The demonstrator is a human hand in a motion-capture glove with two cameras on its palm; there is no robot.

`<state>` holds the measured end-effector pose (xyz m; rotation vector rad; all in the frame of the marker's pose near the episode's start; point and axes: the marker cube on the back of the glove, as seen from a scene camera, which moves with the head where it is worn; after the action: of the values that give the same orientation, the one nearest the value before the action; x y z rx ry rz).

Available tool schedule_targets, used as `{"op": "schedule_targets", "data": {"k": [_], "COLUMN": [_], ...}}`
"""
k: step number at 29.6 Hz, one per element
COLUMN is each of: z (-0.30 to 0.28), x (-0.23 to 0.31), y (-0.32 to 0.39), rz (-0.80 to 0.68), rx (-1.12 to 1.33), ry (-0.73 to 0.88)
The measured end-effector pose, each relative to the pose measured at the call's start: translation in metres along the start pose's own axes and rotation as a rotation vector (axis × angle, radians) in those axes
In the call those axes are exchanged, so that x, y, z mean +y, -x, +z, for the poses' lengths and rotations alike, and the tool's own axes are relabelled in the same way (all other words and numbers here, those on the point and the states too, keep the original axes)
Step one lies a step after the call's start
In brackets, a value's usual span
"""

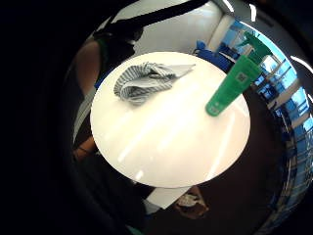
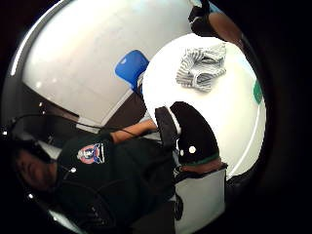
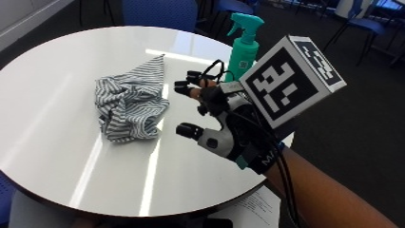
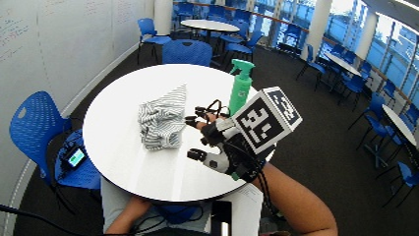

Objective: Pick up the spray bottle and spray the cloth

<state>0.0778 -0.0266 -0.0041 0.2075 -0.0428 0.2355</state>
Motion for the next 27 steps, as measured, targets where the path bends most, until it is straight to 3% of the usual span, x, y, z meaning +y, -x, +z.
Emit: {"op": "schedule_targets", "data": {"k": [14, 27], "z": [-0.031, -0.055], "x": [-0.046, -0.08], "y": [-0.052, -0.107], "rz": [0.262, 0.466], "rx": [-0.065, 0.054], "ry": [-0.318, -0.458]}}
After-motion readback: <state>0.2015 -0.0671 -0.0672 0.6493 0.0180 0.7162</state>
